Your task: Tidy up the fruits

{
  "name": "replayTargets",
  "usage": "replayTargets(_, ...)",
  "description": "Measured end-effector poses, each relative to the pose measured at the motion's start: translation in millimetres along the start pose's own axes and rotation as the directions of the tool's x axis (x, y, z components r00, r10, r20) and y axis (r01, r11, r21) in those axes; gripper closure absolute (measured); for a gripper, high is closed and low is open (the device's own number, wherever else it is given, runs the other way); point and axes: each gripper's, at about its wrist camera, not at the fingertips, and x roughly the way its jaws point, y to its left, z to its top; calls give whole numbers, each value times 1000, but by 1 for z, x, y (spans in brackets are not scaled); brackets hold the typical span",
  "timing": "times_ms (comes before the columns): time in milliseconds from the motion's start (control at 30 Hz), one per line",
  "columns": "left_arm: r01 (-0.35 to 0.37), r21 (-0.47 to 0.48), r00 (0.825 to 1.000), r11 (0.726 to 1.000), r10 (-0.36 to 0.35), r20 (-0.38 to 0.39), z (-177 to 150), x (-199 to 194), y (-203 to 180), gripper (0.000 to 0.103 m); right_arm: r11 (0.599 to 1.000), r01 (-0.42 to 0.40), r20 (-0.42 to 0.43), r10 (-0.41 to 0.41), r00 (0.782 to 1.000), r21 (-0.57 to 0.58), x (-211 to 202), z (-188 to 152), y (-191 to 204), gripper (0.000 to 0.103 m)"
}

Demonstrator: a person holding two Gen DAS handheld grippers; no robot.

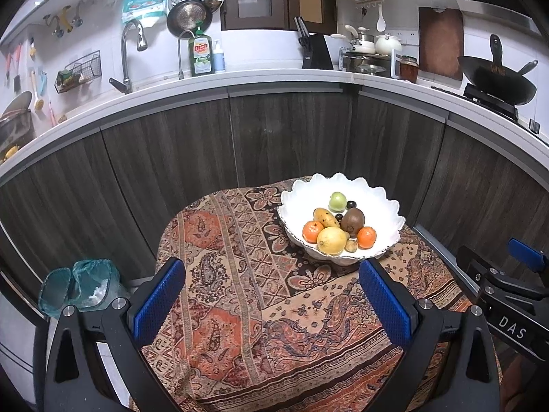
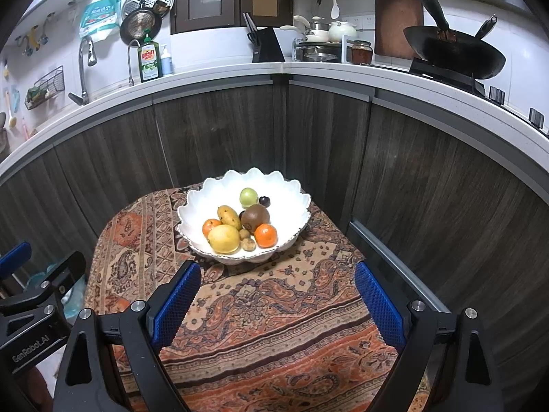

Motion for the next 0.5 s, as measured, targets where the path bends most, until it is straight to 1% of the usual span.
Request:
replayTargets(133, 15, -7, 1000, 1000, -15, -15, 0, 2, 0, 0, 1000, 3, 2, -3, 1000, 2, 0, 1, 1, 11)
replayTargets(500, 22, 1, 1000, 1000, -22, -19, -1, 2, -4, 0, 1000, 6, 2, -6, 1000, 7, 0, 0, 1, 11)
